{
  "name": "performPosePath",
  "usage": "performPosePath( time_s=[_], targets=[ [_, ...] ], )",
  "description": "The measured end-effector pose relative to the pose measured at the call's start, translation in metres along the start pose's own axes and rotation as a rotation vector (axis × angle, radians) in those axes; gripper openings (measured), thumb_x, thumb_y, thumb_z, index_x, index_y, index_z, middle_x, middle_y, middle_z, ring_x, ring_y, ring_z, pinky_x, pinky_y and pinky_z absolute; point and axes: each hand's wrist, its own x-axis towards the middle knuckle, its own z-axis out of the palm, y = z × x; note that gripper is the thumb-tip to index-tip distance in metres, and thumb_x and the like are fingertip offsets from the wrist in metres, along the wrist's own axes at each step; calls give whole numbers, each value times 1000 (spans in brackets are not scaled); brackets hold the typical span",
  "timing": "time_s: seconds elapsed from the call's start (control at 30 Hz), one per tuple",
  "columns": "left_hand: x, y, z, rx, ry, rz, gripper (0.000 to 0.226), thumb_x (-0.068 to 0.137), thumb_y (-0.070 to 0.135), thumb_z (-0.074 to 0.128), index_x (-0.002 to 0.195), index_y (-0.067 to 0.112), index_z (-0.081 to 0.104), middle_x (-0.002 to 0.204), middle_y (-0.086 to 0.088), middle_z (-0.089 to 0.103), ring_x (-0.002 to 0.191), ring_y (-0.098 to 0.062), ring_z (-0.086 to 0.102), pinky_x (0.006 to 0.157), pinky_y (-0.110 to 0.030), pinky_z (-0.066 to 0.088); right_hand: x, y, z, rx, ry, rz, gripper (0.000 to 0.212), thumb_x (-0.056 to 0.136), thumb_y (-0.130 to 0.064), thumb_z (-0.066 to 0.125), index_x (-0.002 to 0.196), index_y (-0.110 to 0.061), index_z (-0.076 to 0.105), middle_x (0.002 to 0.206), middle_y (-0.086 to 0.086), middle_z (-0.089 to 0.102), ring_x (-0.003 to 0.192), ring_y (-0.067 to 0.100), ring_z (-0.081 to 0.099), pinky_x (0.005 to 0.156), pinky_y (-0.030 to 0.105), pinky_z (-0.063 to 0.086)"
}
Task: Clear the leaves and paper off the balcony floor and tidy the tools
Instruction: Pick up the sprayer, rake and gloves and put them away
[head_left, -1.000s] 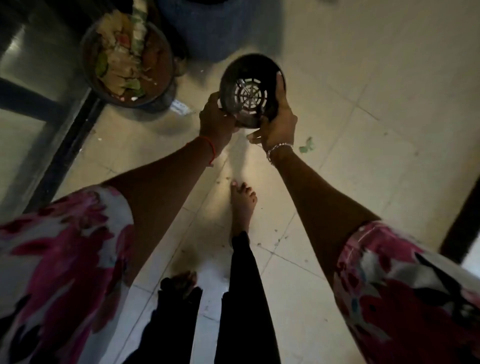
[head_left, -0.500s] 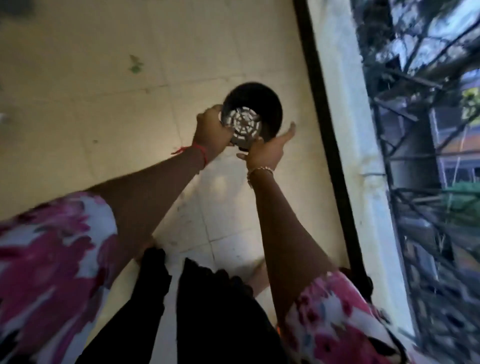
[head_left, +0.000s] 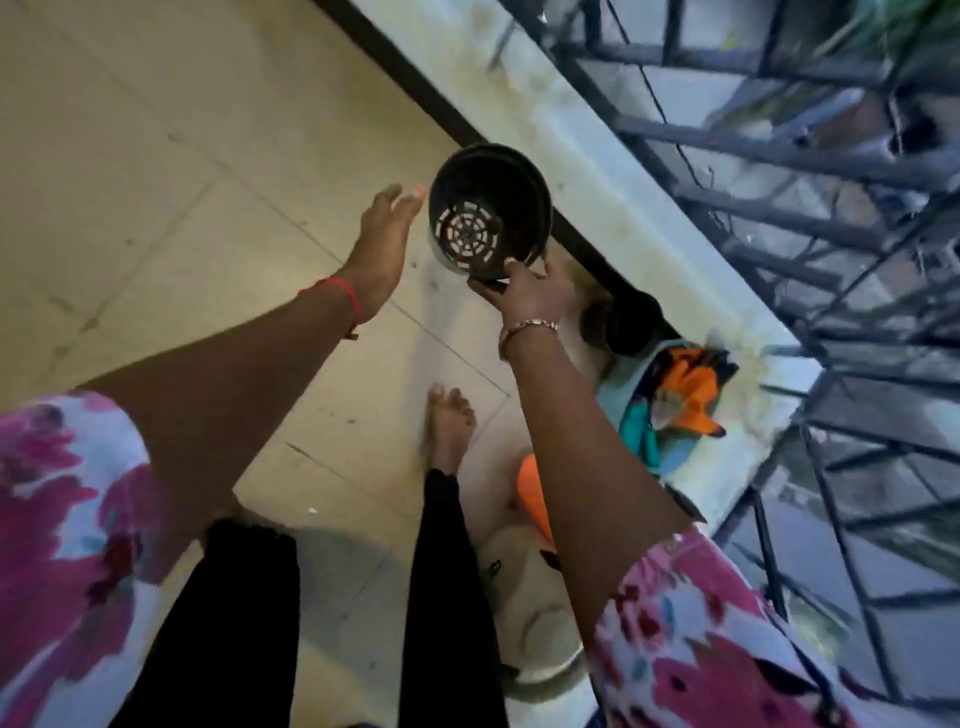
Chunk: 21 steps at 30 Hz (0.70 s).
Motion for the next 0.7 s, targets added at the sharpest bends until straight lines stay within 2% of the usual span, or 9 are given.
performPosePath(
  time_s=[0.07, 0.13, 0.2, 0.27, 0.33, 0.47, 0.6, 0.7],
  targets=[
    [3, -12, 32, 142, -67, -21, 51, 100, 33, 38, 145, 11, 29, 152, -9, 27, 140, -19, 26, 105, -22, 21, 20, 5, -30, 47, 70, 114, 39, 84, 15, 52, 122, 7, 52, 110, 27, 57, 77, 43, 62, 55, 44, 55],
    [6, -23, 63, 229, -148, -38, 52, 99, 32, 41, 145, 12, 30, 152, -9, 26, 140, -19, 27, 107, -23, 22, 43, 13, -57, 57, 138, 216, 24, 82, 15, 56, 106, 13, 55, 102, 29, 60, 65, 38, 62, 62, 47, 53],
    [9, -33, 84, 276, -215, -58, 54, 99, 33, 43, 147, 13, 29, 154, -8, 22, 141, -18, 26, 107, -23, 21, 62, 26, -74, 47, 168, 275, 13, 82, 15, 58, 92, 9, 56, 101, 28, 60, 70, 41, 63, 64, 47, 52],
    [13, -45, 104, 320, -272, -93, 56, 99, 35, 42, 148, 14, 26, 155, -7, 18, 142, -19, 22, 106, -24, 20, 80, 44, -87, 28, 166, 309, 21, 83, 11, 58, 103, 5, 57, 112, 27, 60, 87, 46, 63, 57, 46, 51],
    [18, -59, 119, 364, -310, -116, 59, 99, 36, 42, 150, 15, 21, 157, -7, 15, 143, -20, 19, 111, -31, 19, 97, 63, -97, 34, 165, 312, 36, 84, 9, 58, 119, 4, 53, 120, 26, 57, 95, 47, 62, 53, 44, 51],
    [28, -83, 139, 408, -376, -152, 66, 98, 37, 42, 152, 20, 7, 159, -4, 9, 145, -21, 15, 117, -41, 18, 119, 84, -111, 61, 185, 293, 40, 82, 11, 59, 120, 4, 53, 116, 29, 59, 95, 47, 62, 65, 50, 56],
    [40, -98, 145, 429, -461, -182, 63, 99, 38, 40, 151, 22, 8, 156, -1, 20, 142, -20, 22, 110, -38, 25, 137, 103, -114, 117, 183, 271, 39, 83, 12, 59, 121, 3, 53, 119, 28, 57, 97, 47, 62, 52, 39, 54],
    [49, -110, 141, 458, -553, -234, 67, 97, 45, 39, 151, 27, 4, 156, 0, 20, 141, -19, 25, 109, -40, 28, 150, 112, -117, 182, 220, 255, 39, 84, 12, 58, 122, 4, 54, 123, 26, 56, 100, 46, 61, 54, 38, 55]
  ],
)
